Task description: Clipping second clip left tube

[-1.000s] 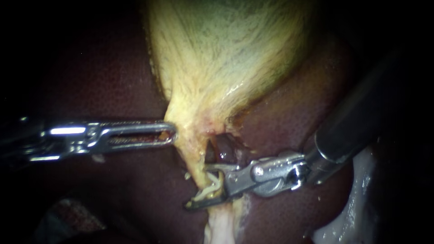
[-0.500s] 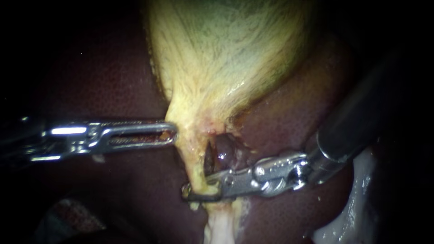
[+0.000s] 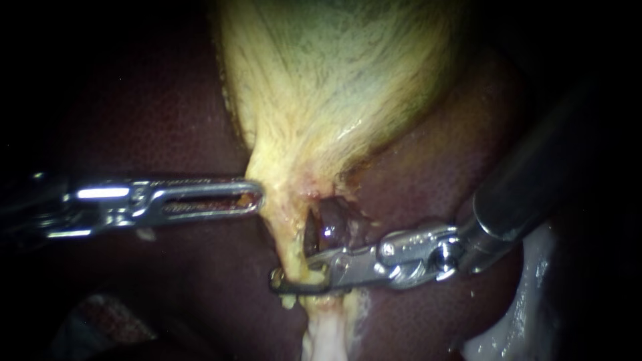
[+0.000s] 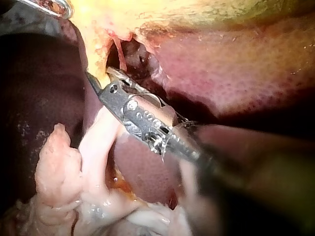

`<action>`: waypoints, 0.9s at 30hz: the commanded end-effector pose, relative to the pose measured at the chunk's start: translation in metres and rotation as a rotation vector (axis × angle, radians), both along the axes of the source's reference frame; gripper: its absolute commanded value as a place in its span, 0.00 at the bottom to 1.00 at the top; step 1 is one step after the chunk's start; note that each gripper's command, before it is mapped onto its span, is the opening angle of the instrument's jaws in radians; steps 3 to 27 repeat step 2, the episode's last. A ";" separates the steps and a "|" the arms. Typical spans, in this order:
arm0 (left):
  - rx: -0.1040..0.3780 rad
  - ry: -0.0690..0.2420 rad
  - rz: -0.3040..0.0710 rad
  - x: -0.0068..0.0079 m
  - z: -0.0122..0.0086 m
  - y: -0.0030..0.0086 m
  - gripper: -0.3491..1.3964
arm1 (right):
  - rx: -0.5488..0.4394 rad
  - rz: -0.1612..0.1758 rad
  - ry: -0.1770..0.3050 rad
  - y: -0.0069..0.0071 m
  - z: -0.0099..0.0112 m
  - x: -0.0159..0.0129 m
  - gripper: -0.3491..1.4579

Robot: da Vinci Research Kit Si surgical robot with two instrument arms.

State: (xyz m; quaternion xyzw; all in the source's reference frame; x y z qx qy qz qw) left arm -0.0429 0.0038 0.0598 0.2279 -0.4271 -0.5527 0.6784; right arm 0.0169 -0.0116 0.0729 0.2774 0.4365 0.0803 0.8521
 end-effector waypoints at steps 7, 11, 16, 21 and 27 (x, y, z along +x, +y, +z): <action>0.000 0.000 0.000 0.0000 0.0000 0.0000 0.00 | 0.001 -0.001 0.001 0.0000 0.0000 0.0000 0.00; 0.000 0.000 0.000 0.0000 0.0000 0.0000 0.00 | 0.001 -0.001 0.001 0.0000 0.0000 0.0000 0.00; 0.000 0.000 0.000 0.0000 0.0000 0.0000 0.00 | 0.001 -0.001 0.001 0.0000 0.0000 0.0000 0.00; 0.000 0.000 0.000 0.0000 0.0000 0.0000 0.00 | 0.001 -0.001 0.001 0.0000 0.0000 0.0000 0.00; 0.000 0.000 0.000 0.0000 0.0000 0.0000 0.00 | 0.001 -0.001 0.001 0.0000 0.0000 0.0000 0.00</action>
